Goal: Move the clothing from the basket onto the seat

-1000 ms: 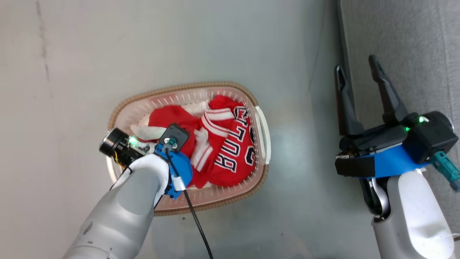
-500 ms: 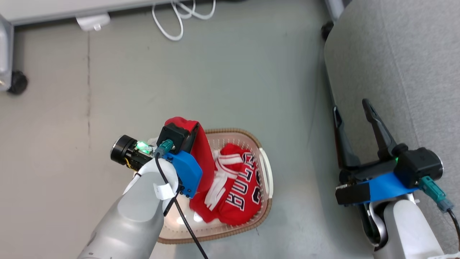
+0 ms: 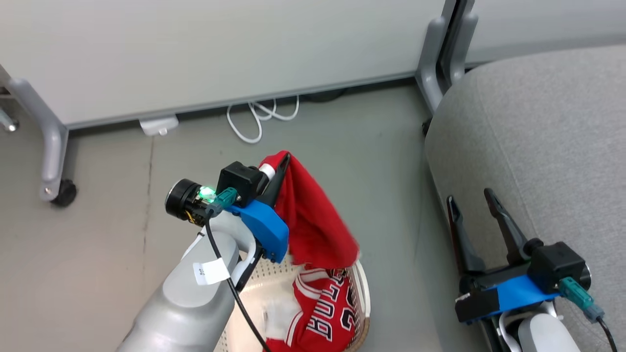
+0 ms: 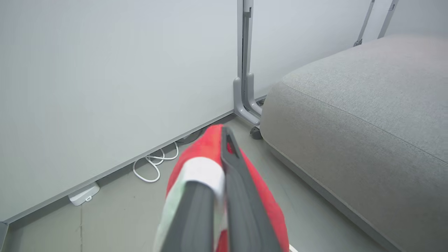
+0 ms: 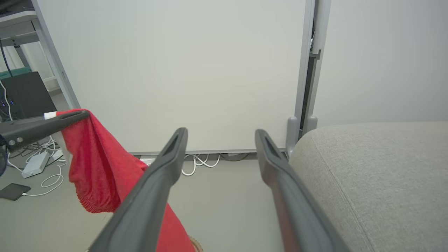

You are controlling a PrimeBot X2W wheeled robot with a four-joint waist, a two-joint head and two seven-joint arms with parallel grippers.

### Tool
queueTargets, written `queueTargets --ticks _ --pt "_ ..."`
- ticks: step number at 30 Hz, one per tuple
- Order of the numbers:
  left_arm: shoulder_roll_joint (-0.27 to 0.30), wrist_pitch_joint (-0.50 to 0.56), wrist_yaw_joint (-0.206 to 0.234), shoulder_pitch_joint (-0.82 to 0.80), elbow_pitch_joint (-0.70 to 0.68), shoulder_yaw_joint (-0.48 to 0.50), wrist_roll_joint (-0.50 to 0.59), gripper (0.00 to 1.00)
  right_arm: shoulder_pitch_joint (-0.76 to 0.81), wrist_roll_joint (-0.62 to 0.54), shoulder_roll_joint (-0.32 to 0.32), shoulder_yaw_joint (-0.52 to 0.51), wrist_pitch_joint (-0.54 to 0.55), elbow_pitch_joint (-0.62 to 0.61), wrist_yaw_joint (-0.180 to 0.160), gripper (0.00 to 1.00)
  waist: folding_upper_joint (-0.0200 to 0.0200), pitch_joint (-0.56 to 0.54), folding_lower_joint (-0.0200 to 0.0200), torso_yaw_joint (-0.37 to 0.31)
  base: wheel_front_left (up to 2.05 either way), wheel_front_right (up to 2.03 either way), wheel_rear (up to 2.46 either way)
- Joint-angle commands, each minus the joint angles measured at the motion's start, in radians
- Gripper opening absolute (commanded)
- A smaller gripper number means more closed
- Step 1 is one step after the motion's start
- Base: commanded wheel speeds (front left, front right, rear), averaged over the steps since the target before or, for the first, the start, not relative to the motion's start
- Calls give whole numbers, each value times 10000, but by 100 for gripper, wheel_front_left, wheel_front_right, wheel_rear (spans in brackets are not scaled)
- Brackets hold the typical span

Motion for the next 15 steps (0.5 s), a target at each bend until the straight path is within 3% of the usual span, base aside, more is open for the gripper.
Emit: queueTargets --ticks 1,15 --pt "52 -46 -8 57 -139 5 -66 0 223 88 -27 27 -53 49 1 100 -1 -481 3 -28 0 0 0" --pt "41 -47 -10 269 -1576 -546 -519 0 1171 252 -27 -86 -53 161 1 100 -1 -1614 3 232 0 0 0"
